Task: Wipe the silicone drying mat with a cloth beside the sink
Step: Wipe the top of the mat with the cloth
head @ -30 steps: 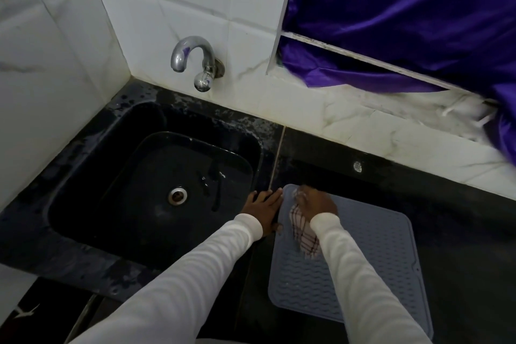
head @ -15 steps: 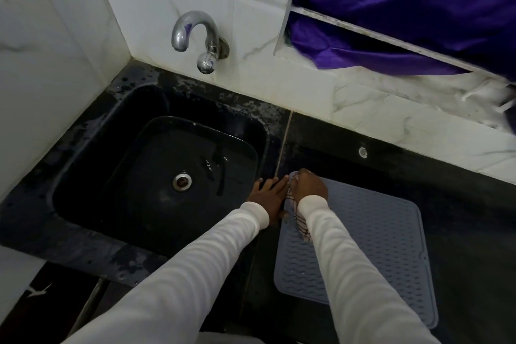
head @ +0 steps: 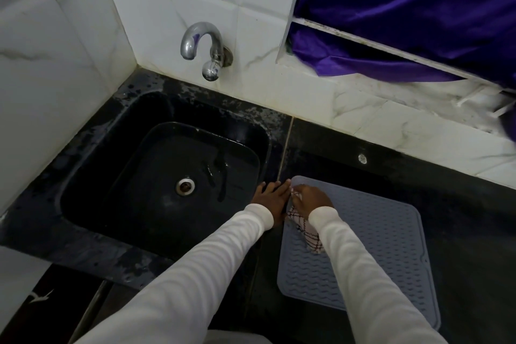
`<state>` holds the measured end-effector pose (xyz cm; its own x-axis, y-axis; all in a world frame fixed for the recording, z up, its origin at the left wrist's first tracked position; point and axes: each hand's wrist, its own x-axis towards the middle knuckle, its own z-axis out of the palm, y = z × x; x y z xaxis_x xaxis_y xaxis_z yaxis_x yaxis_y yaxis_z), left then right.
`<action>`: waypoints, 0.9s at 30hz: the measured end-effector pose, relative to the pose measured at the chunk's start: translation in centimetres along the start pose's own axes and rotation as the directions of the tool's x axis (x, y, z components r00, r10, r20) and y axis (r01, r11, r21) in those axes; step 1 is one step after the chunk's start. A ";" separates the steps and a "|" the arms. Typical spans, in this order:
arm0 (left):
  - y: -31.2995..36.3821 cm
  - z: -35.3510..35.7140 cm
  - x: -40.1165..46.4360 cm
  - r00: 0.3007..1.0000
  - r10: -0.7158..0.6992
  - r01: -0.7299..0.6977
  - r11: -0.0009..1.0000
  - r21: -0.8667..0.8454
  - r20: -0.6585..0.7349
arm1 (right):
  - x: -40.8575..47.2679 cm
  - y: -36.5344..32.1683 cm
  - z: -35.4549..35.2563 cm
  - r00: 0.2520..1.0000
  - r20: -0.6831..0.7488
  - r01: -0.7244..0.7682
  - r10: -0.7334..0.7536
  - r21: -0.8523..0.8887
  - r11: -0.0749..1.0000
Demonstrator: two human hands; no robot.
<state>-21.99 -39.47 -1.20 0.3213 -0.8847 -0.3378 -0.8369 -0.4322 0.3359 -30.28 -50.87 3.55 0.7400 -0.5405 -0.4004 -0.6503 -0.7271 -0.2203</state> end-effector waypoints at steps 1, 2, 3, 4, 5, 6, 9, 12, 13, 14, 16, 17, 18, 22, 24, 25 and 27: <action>0.0 0.0 0.0 1.000 -0.001 0.002 1.000 -0.007 0.002 | -0.4 0.2 0.1 1.000 0.011 0.015 -0.015 -0.013 1.000; 0.0 -0.1 0.0 1.000 -0.005 0.005 1.000 -0.011 0.003 | -0.9 0.2 0.2 0.999 0.024 0.028 -0.028 -0.025 0.999; 0.1 -0.1 0.0 1.000 -0.009 0.009 1.000 -0.009 0.002 | -1.4 0.1 0.4 0.999 0.036 0.040 -0.039 -0.035 0.999; 0.2 -0.1 0.0 1.000 -0.013 0.013 1.000 -0.005 0.000 | -1.8 0.0 0.5 0.998 0.043 0.048 -0.046 -0.043 0.998; 0.2 0.0 0.0 1.000 -0.015 0.015 1.000 -0.002 -0.002 | -2.3 -0.2 0.7 0.998 0.046 0.051 -0.049 -0.051 0.997; 0.3 0.0 0.0 1.000 -0.016 0.016 1.000 -0.002 -0.003 | -2.6 -0.3 0.8 0.998 0.044 0.055 -0.052 -0.061 0.997; 0.2 0.2 0.1 1.000 -0.012 0.012 1.000 0.002 -0.010 | -3.6 -0.4 1.3 0.997 0.054 0.065 -0.061 -0.085 0.994; 0.3 0.3 0.1 1.000 -0.023 0.023 1.000 0.002 -0.013 | -4.7 -0.1 1.7 0.994 0.089 0.079 -0.070 -0.101 0.992; 0.4 0.3 0.1 1.000 -0.028 0.028 1.000 0.002 -0.010 | -5.1 -0.1 1.9 0.993 0.097 0.084 -0.073 -0.107 0.991; 0.4 0.4 0.1 0.999 -0.032 0.032 0.999 0.005 -0.008 | -5.5 0.0 2.0 0.992 0.105 0.087 -0.075 -0.112 0.990; 0.5 0.5 0.1 0.999 -0.034 0.034 0.999 0.009 -0.006 | -6.2 0.0 2.2 0.991 0.110 0.092 -0.079 -0.117 0.989; 0.5 0.5 0.1 0.999 -0.034 0.034 0.999 0.008 -0.006 | -6.6 0.1 2.2 0.991 0.112 0.090 -0.077 -0.117 0.989; 0.5 0.5 0.1 0.999 -0.034 0.034 0.999 0.007 -0.009 | -6.9 0.1 2.2 0.991 0.112 0.086 -0.074 -0.113 0.990; 0.4 0.6 -0.1 0.999 -0.038 0.038 0.999 0.000 -0.023 | -8.1 0.0 2.5 0.994 0.104 0.033 -0.023 -0.098 0.995; 0.5 0.6 -0.1 0.999 -0.039 0.039 0.999 -0.001 -0.025 | -8.9 0.1 2.8 0.996 0.085 0.011 -0.004 -0.085 0.996; 0.6 0.6 -0.1 0.999 -0.040 0.040 0.999 0.002 -0.025 | -9.3 0.2 3.0 0.997 0.078 -0.001 0.006 -0.066 0.998; 0.6 0.6 -0.2 0.999 -0.041 0.041 0.999 0.003 -0.024 | -10.1 0.4 3.3 0.997 0.070 -0.021 0.023 -0.032 0.999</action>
<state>-22.81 -39.48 -1.43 0.3660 -0.8703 -0.3297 -0.8242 -0.4676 0.3193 -38.59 -44.33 4.58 0.7108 -0.5260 -0.4670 -0.6597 -0.7288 -0.1833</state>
